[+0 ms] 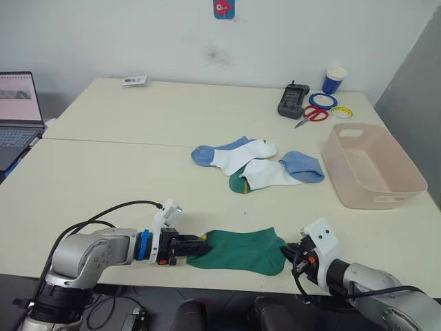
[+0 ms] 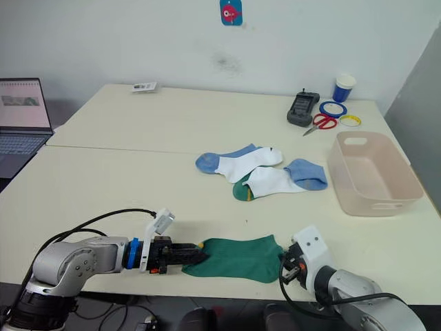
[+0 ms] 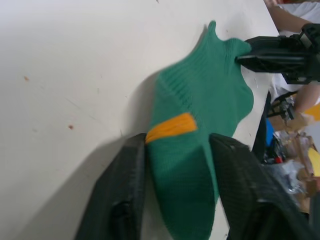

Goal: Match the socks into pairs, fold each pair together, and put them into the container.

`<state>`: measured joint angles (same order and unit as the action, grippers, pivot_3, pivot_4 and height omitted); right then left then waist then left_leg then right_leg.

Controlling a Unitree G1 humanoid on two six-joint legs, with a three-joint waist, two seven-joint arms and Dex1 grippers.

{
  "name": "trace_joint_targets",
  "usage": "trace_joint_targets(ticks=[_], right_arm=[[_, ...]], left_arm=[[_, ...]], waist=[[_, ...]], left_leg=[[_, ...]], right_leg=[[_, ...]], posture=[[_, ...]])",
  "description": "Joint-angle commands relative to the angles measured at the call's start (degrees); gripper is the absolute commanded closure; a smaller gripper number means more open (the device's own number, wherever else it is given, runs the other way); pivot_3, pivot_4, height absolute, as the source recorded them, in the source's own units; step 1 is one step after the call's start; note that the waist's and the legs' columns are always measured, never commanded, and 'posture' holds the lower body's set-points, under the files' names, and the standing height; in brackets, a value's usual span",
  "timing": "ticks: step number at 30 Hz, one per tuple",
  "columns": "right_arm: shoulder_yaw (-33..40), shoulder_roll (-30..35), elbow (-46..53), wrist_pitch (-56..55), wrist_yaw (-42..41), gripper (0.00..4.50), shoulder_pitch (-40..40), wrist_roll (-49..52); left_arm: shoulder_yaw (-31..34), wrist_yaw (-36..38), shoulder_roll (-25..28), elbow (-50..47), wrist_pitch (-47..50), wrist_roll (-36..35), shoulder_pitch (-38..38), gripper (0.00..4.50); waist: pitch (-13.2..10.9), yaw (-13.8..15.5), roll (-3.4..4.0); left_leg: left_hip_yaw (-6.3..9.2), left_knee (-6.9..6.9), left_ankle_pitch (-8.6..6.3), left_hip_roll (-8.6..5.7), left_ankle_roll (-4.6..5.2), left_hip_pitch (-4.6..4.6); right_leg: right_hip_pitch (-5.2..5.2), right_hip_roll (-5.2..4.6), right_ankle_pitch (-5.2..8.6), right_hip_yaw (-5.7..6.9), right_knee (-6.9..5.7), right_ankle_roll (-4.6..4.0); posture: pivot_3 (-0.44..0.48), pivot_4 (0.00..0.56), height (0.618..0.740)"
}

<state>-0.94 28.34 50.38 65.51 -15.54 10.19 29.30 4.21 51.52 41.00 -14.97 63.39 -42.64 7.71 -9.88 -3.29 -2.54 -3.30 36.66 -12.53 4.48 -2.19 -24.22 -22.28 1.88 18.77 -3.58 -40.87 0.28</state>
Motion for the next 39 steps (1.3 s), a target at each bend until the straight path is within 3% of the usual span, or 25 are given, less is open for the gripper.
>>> trace_joint_targets(ticks=[1,5,8,14,19,25,30,35,39], right_arm=[[3.84,0.51,2.0,-1.56,-2.24,2.42,0.1,2.26],[6.3,1.89,3.52,-3.23,-5.32,0.97,-0.46,4.46],[5.96,3.05,3.67,-6.13,-6.24,0.06,-1.29,3.69],[-0.66,7.17,1.56,-13.31,-7.23,0.06,-1.79,-2.68],[-5.96,7.78,-1.05,-17.24,-7.85,0.06,-2.05,-6.2],[-8.08,8.22,-4.51,-20.34,-8.53,0.06,-0.4,-9.52],[-8.65,8.48,-5.81,-21.98,-8.95,0.06,2.04,-11.47],[-9.79,6.94,-6.99,-22.69,-8.64,0.0,1.75,-12.25],[-9.76,6.04,-6.83,-22.36,-9.3,1.3,1.54,-11.53]], left_arm=[[4.87,0.8,1.77,-1.89,-7.88,1.92,-2.34,1.29],[6.06,4.83,6.16,0.48,-15.16,5.29,-4.87,0.01],[5.14,7.02,7.32,1.02,-19.26,6.64,-4.67,0.0],[1.14,6.86,4.75,-5.68,-22.03,6.31,-1.74,0.0],[-4.92,7.39,2.84,-8.95,-27.51,10.31,0.32,0.0],[-10.99,4.81,3.49,0.02,-36.1,22.51,-0.14,0.0],[-12.05,5.18,4.71,2.94,-38.74,26.73,-1.32,0.0],[-11.58,5.76,4.79,2.11,-36.77,25.77,-1.43,1.21],[-10.54,8.53,6.54,-1.08,-31.62,22.05,-1.99,2.49]], waist=[[0.0,0.03,0.0],[-0.01,0.1,0.01],[-0.01,0.18,0.01],[-0.01,0.31,0.01],[-0.01,0.43,0.01],[-0.01,0.31,0.01],[0.0,0.34,0.0],[0.01,0.16,0.02],[0.01,0.11,0.01]], left_leg=[[0.01,-0.01,0.0,0.01,0.0,0.0],[-0.02,-0.02,0.0,-0.01,0.0,-0.01],[-0.03,-0.03,0.0,-0.01,0.0,-0.01],[-0.05,-0.03,0.0,-0.02,0.0,-0.07],[-0.04,-0.02,0.0,-0.02,0.0,-0.09],[-0.04,-0.02,0.0,-0.02,0.0,-0.03],[-0.09,-0.01,0.0,-0.02,0.0,-0.06],[-0.07,-0.02,0.0,0.01,0.0,0.05],[-0.09,-0.02,0.0,0.01,0.0,0.06]], right_leg=[[0.0,0.01,0.0,0.01,0.0,0.0],[-0.02,0.0,0.01,-0.01,0.02,-0.02],[-0.01,-0.02,0.01,0.0,0.06,-0.02],[-0.01,-0.04,0.01,0.0,0.13,-0.02],[-0.01,-0.01,0.01,0.0,0.12,-0.02],[0.0,0.02,0.01,-0.01,0.08,-0.02],[0.0,-0.01,0.01,-0.04,0.1,-0.02],[0.03,0.01,0.01,-0.03,0.03,-0.02],[0.04,0.01,0.01,-0.04,0.04,-0.02]], posture=[[0.0,0.15,0.725],[0.0,0.15,0.725],[0.0,0.15,0.725],[0.0,0.15,0.725],[0.0,0.15,0.725],[0.0,0.15,0.725],[0.0,0.15,0.725],[0.0,0.15,0.725],[0.0,0.15,0.725]])
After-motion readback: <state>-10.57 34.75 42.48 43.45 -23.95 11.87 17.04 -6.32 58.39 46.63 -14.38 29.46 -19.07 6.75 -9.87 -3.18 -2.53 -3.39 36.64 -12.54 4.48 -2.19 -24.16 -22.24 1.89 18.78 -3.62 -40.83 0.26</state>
